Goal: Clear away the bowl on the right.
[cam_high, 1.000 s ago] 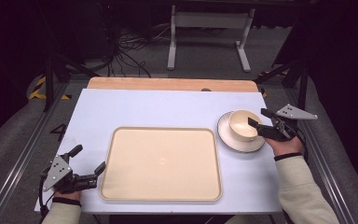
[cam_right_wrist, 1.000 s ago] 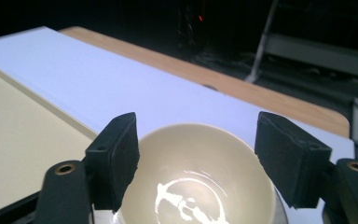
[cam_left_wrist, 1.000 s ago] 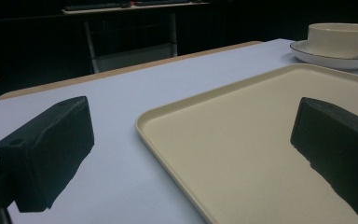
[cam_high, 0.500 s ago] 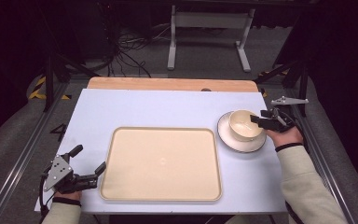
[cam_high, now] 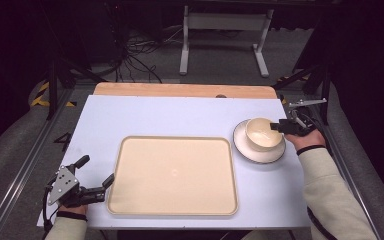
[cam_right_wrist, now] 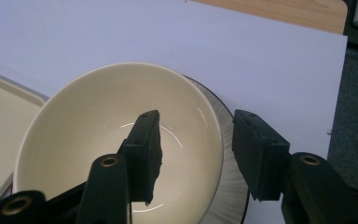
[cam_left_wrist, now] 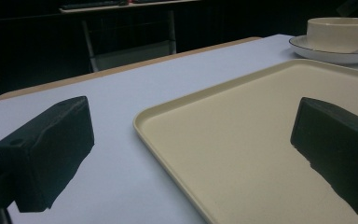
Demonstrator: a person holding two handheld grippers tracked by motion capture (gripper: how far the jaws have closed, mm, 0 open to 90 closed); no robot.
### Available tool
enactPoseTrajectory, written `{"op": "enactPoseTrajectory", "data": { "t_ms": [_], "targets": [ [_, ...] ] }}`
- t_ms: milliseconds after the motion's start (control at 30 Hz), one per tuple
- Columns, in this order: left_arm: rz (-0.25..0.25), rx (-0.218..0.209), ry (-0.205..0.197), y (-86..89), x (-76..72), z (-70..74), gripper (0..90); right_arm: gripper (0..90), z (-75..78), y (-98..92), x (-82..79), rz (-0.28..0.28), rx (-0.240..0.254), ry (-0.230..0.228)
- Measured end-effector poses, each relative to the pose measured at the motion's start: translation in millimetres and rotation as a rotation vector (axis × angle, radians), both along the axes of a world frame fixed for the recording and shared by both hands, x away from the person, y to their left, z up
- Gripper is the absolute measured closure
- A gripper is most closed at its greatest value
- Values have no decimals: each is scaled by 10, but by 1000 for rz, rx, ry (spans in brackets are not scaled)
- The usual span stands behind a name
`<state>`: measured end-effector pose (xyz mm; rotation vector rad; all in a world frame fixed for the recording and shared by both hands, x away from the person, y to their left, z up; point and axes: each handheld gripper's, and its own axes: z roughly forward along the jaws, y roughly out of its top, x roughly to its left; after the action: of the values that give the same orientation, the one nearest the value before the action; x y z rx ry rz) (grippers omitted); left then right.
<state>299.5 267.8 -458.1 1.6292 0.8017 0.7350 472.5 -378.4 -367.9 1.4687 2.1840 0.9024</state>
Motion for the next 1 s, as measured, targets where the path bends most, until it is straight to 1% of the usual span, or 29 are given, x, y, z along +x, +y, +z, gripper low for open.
{"op": "enactPoseTrajectory", "data": {
  "t_ms": [33, 67, 100, 133, 233, 300, 467, 600, 700, 733, 800, 833, 1000],
  "targets": [
    [0, 0, 0, 0, 0, 0, 2, 538, -7, 10, 28, -2, -7, 16],
    [0, -1, 0, 0, 0, 0, 2, 538, -7, 10, 28, -2, -7, 16],
    [0, -1, 0, 0, 0, 0, 2, 542, -13, 21, 50, -2, -12, 28],
    [0, -1, 0, 1, 0, 0, 2, 543, -22, 36, 78, 0, -25, 42],
    [-1, -1, 0, 0, 0, 0, 2, 543, -48, 58, 140, 5, -55, 65],
    [-1, -1, 0, 0, 0, 0, 2, 548, -67, 67, 185, 3, -74, 92],
    [-4, 0, -1, 0, -2, -1, 2, 581, -92, 57, 274, -4, -98, 159],
    [-1, 0, 0, -3, -6, -1, 2, 603, -106, 38, 311, -9, -95, 183],
    [-1, 1, 0, -5, -9, -1, 2, 640, -127, 35, 333, 4, -99, 202],
    [0, 0, 1, -4, -9, -1, 2, 652, -139, 35, 340, 17, -107, 204],
    [0, -1, 0, -3, -12, -1, 2, 699, -159, 32, 359, 26, -117, 218],
    [0, -1, 0, -3, -12, -1, 2, 699, -159, 32, 359, 26, -117, 218],
    [-2, -2, 1, -2, -5, -2, 2, 797, -183, 60, 378, 40, -122, 235]
  ]
}}
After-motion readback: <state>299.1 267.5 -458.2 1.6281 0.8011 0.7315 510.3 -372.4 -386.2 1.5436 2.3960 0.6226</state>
